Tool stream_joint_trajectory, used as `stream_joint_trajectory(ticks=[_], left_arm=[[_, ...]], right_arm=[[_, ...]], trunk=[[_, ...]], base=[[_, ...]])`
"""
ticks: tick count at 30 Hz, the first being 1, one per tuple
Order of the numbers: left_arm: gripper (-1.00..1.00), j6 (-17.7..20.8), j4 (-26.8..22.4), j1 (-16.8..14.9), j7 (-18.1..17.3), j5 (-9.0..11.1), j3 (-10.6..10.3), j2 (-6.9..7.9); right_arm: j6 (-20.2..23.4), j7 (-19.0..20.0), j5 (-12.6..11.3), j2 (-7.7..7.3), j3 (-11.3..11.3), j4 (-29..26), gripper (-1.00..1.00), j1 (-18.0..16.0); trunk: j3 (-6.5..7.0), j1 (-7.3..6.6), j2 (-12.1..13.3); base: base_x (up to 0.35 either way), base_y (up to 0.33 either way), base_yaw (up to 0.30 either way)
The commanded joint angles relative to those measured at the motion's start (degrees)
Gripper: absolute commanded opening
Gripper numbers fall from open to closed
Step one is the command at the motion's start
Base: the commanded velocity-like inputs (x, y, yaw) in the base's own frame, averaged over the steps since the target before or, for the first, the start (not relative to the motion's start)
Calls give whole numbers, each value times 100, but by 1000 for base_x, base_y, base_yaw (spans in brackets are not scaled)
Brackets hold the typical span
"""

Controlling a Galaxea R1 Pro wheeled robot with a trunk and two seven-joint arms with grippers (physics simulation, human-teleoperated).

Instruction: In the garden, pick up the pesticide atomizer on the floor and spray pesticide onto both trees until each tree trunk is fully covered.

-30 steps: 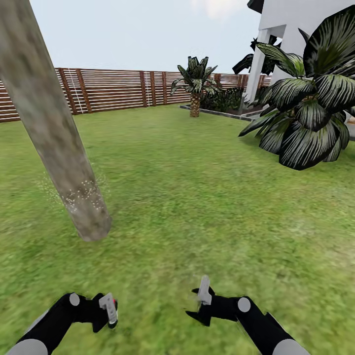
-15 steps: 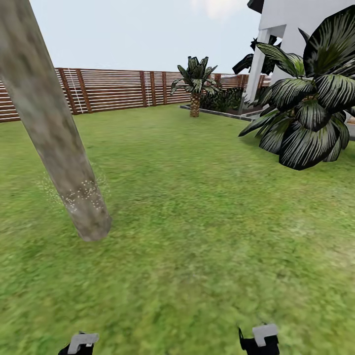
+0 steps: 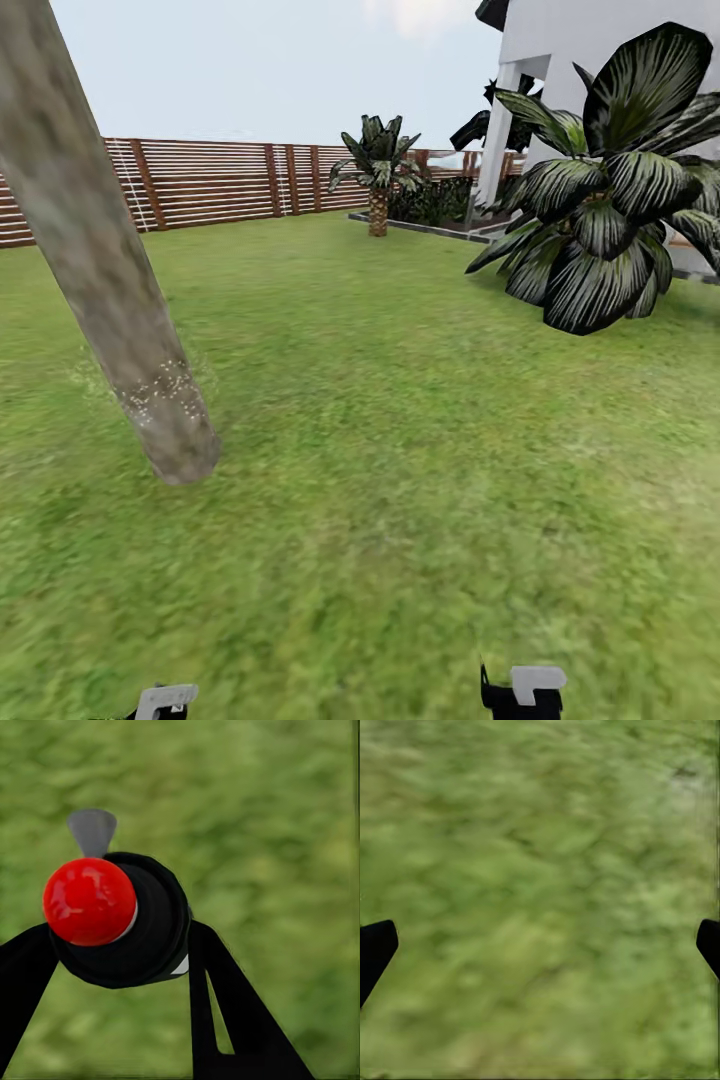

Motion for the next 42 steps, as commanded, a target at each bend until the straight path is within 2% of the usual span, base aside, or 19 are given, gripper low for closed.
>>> stream_joint_trajectory(ticks=[1, 13, 34, 42], left_arm=[[-100, -17, 3, -2, -24, -50, 52, 0], [-100, -9, -5, -4, -17, -68, 52, 54], [-100, -8, -23, -2, -86, -111, -1, 11], [-100, -9, -6, 1, -87, -115, -1, 12]], right_arm=[[-18, -11, -58, 1, 49, 4, 100, -4], [-19, -11, -62, 1, 46, 5, 100, -4], [-19, -11, -62, 1, 46, 5, 100, 5], [-19, -11, -62, 1, 46, 5, 100, 5]], trunk=[[-4, -4, -2], [-4, -4, -2], [-4, -4, -2], [-4, -4, -2]], base=[[-286, 223, -282], [-270, 196, -286], [-8, 2, -296], [-279, 130, -300]])
